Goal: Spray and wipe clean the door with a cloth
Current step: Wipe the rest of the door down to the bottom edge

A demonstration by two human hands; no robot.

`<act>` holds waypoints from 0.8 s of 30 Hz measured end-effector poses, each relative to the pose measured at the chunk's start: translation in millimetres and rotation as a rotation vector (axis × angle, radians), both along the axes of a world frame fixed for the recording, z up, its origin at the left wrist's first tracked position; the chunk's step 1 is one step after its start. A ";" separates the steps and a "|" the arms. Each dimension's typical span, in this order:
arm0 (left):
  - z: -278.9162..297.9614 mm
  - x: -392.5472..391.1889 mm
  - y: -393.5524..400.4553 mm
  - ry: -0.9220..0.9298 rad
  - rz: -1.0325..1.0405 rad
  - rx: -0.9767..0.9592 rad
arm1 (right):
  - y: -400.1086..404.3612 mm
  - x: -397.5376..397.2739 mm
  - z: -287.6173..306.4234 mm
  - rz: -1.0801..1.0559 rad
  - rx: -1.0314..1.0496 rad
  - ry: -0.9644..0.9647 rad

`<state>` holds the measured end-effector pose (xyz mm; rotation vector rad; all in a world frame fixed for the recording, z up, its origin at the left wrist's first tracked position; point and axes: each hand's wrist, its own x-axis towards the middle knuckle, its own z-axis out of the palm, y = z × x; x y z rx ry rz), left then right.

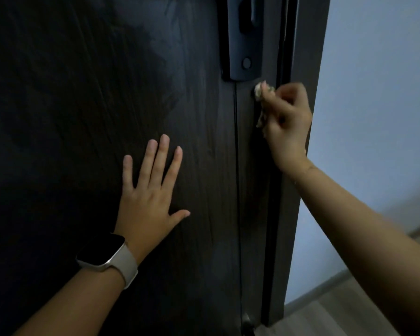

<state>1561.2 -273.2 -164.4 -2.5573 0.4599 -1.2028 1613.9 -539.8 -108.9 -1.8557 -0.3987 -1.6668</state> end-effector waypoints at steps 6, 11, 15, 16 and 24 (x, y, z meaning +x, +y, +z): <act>-1.4 -1.4 0.6 -0.007 0.013 0.022 | 1.9 -6.1 -71.0 -0.070 -0.312 -0.042; -0.2 -1.2 0.9 0.004 -0.022 -0.010 | 0.0 -15.4 -63.2 -0.050 -0.400 -0.003; -0.7 -1.4 2.5 0.009 -0.037 -0.009 | 14.8 -5.0 11.9 -0.075 -0.187 -0.061; -1.0 -1.4 2.5 0.007 -0.041 -0.009 | 16.2 -3.5 14.1 -0.086 -0.171 -0.066; -3.2 -0.4 2.6 -0.003 -0.027 -0.008 | 1.4 -28.8 -163.2 0.031 -0.454 0.170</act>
